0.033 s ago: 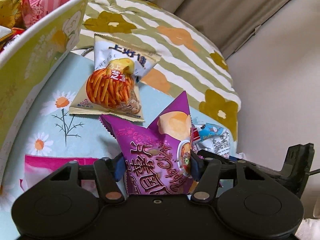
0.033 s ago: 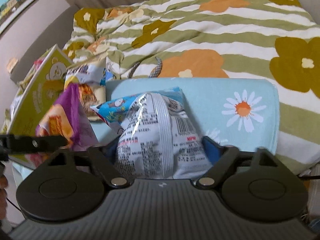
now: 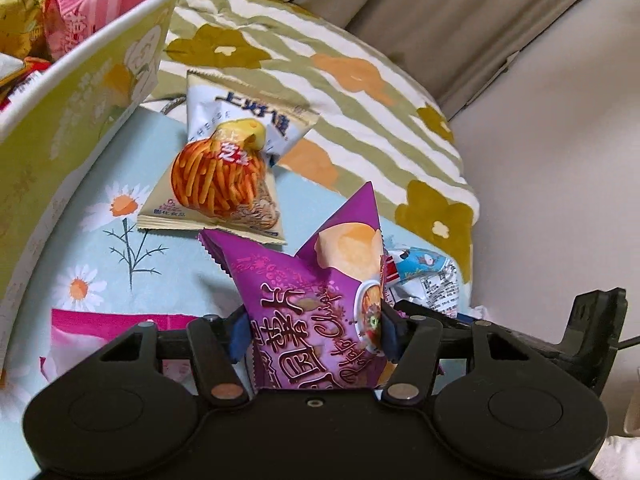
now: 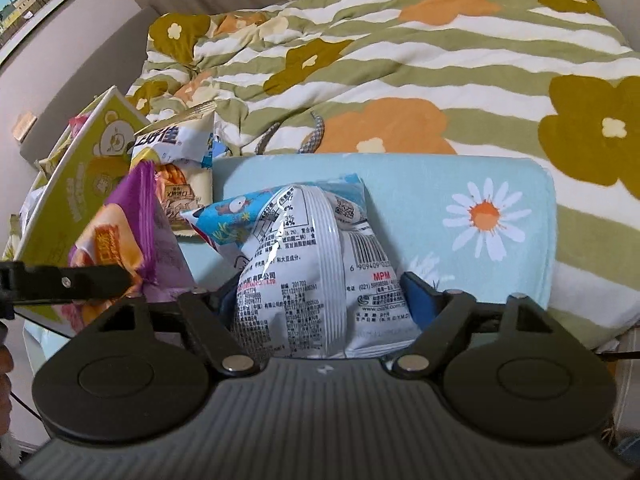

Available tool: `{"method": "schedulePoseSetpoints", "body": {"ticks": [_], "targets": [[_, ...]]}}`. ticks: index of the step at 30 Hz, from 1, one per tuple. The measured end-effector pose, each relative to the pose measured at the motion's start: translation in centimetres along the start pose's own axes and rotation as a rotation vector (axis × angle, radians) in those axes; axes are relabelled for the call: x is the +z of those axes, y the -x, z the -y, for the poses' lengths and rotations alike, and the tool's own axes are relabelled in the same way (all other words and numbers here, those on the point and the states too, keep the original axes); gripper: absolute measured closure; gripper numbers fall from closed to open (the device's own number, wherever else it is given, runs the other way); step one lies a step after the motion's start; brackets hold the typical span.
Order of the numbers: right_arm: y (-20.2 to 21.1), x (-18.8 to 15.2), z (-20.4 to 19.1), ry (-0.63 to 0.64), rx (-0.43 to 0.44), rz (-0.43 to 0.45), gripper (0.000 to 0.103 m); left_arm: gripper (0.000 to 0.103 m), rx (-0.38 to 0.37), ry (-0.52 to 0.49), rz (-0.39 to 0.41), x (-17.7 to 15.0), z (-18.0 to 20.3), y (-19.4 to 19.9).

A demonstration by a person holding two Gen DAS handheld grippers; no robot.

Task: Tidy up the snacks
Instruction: 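Grasp the purple chip bag with the left gripper while the right grasps the blue-white printed bag, then carry both bags over the yellow box and open both grippers to drop them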

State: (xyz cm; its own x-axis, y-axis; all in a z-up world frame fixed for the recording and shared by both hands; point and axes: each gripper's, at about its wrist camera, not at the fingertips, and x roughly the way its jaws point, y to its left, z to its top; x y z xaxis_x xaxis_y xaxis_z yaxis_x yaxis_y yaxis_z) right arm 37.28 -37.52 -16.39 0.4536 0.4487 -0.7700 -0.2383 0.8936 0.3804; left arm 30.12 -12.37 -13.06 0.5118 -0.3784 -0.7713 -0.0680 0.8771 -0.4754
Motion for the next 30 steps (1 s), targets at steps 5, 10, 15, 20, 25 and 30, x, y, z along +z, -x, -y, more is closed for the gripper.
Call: {"method": "schedulePoseSetpoints", "body": {"ticks": [5,10,15,20,25,30], "targets": [[2.6,-0.5,-1.0,-0.013,-0.013,0.057,0.013,0.038,-0.044,-0.023,0.034,0.1,1.2,1.9],[5.4,-0.6,-3.2,0.013,-0.049,0.115,0.013,0.038,-0.073,-0.052,0.089,0.3,1.9,4.0],[7.4,-0.2,-5.6,0.043,-0.045,0.163,0.013,0.038,-0.089,-0.055,0.148,0.7,1.4,6.8],[8.7,0.6,-8.9,0.078,-0.019,0.207,0.013,0.038,-0.087,-0.063,0.221,1.5,0.4,10.6],[9.5,2.1,-13.3,0.122,0.020,0.251,0.013,0.038,-0.054,-0.078,0.311,2.8,-1.4,14.7],[9.4,3.4,-18.9,0.169,0.043,0.296,0.013,0.038,0.008,-0.098,0.383,4.9,-4.8,18.6]]}}
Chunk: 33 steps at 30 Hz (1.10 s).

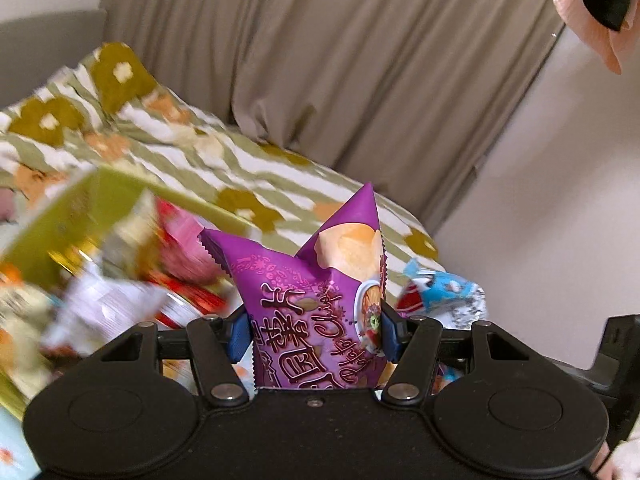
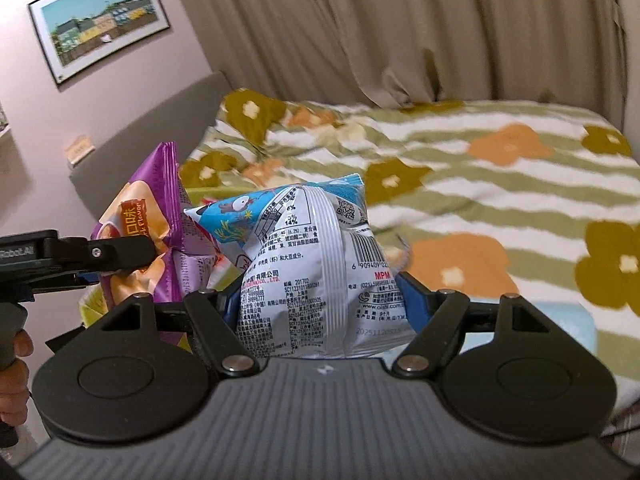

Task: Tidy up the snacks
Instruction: 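Carry both bags over the yellow box and open both grippers to drop them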

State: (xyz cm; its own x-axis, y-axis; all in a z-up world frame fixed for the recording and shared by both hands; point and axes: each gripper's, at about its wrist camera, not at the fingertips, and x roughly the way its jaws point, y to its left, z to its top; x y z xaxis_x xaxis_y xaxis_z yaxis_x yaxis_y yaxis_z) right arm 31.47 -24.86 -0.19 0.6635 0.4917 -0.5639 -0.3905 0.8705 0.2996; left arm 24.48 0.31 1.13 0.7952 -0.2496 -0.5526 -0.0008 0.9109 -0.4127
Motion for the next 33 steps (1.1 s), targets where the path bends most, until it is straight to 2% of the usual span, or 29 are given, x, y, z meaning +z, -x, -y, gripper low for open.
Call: {"method": "schedulePoseSetpoints", "body": {"ticks": [5,11,16,20,21,23,24,25,33], "targets": [[-2.1,2.0,-5.8,0.001,0.018,0.028,0.013,0.038,0.035,0.007,0.018,3.2,-4.9,1.5],[-6.3,3.5,-11.7,-0.032,0.018,0.021,0.013,0.038,0.050,0.008,-0.013,6.3,-10.6,1.3],[-8.9,3.9,-15.2,-0.051,-0.014,0.005,0.013,0.037,0.008,0.041,-0.067,8.6,-14.9,0.0],[-11.0,4.3,-17.0,-0.092,-0.073,0.004,0.013,0.037,-0.055,0.056,-0.154,9.9,-17.6,-2.2],[-11.3,4.2,-17.3,-0.107,-0.088,0.004,0.013,0.036,-0.073,0.058,-0.174,10.2,-18.2,-2.8],[-11.9,4.0,-17.8,-0.137,-0.117,0.005,0.013,0.021,-0.109,0.070,-0.214,10.6,-19.2,-3.9],[-12.2,3.9,-18.0,-0.149,-0.129,0.005,0.013,0.007,-0.114,0.077,-0.228,10.8,-19.6,-4.3],[-12.4,3.7,-18.2,-0.162,-0.144,0.005,0.013,0.001,-0.113,0.080,-0.229,10.9,-20.0,-4.4],[-13.5,2.8,-19.1,-0.194,-0.219,-0.033,0.013,0.001,-0.077,0.004,-0.217,9.9,-20.6,-3.0]]}}
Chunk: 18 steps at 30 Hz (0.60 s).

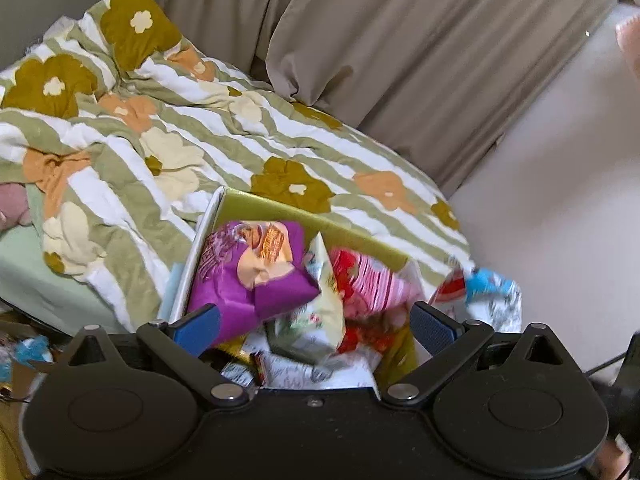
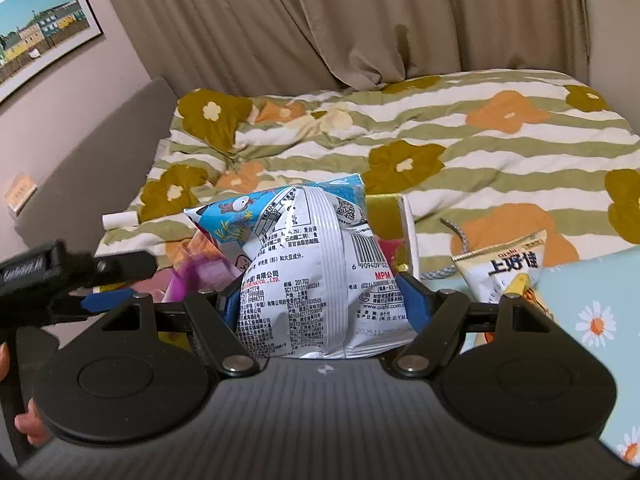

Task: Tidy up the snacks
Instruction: 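Carry both bags over the yellow box and open both grippers to drop them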

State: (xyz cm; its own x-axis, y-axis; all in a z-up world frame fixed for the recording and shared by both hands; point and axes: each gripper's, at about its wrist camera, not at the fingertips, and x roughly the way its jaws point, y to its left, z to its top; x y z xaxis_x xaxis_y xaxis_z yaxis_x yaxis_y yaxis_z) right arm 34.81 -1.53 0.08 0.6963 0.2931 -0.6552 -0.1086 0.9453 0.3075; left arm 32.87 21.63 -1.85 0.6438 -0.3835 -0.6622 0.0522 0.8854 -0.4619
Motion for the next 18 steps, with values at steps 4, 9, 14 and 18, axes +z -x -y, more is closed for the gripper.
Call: {"method": "schedulePoseSetpoints", "body": {"ticks": [4,9,14,18], "targets": [[-0.1,0.0,-0.1,0.003,-0.009,0.002,0.013,0.001,0.036,-0.046,0.023,-1.1,0.7,1.0],[-0.7,0.3,-0.3,-0.001,-0.011,0.006,0.011,0.001,0.061,-0.088,0.043,-1.4,1.1,1.3],[-1.6,0.0,-0.7,-0.005,-0.021,0.000,0.000,0.001,0.119,-0.147,0.053,-2.5,1.6,0.9],[-1.2,-1.0,-0.1,-0.039,-0.016,0.029,0.000,0.001,0.143,-0.176,0.051,-3.3,1.6,0.8]]}}
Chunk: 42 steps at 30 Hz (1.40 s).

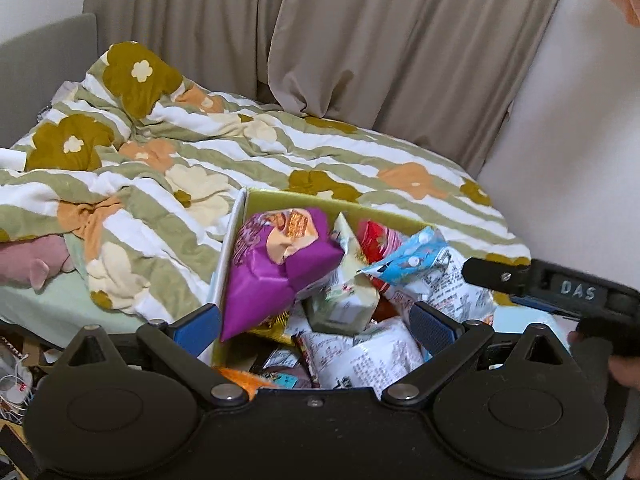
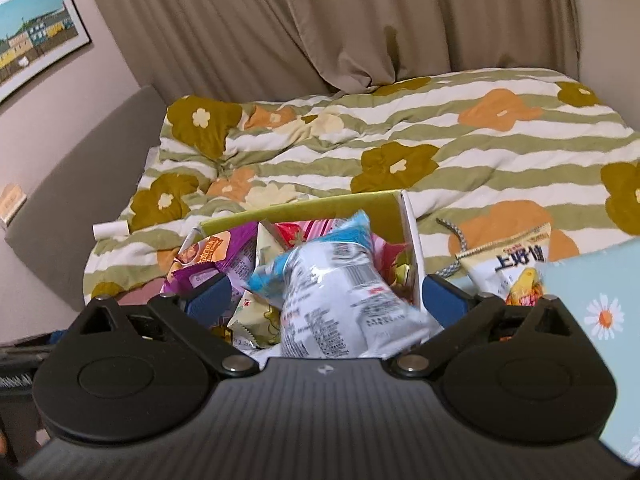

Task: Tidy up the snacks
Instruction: 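Carry both bags over the yellow box and open both grippers to drop them, then grasp the pink Oishi bag with the left gripper while the right grasps the Oishi cheese-stick bag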

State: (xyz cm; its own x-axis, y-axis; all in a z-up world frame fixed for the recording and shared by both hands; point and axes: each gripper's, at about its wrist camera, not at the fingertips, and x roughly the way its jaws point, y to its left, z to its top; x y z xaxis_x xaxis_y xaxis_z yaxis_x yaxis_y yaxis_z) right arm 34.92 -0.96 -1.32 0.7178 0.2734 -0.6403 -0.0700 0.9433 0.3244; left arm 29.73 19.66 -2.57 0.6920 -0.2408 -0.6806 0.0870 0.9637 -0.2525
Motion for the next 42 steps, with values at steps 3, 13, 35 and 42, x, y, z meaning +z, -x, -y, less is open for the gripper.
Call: {"method": "schedulePoseSetpoints", "body": {"ticks": [3,13,35,42], "targets": [[0.4,-0.3,0.5,-0.009,0.003,0.011,0.000,0.001,-0.004,-0.001,0.002,-0.2,-0.1,0.1],[3.4,-0.5,0.5,0.018,-0.034,0.061,0.000,0.001,-0.011,-0.028,0.043,-0.3,0.9,1.5],[9.9,0.1,10.1,0.104,-0.062,0.075,0.000,0.001,0.065,-0.057,0.129,-3.2,12.4,3.1],[9.8,1.9,16.3,0.160,0.006,0.029,0.000,0.002,0.098,-0.096,0.112,-5.3,20.1,0.9]]}}
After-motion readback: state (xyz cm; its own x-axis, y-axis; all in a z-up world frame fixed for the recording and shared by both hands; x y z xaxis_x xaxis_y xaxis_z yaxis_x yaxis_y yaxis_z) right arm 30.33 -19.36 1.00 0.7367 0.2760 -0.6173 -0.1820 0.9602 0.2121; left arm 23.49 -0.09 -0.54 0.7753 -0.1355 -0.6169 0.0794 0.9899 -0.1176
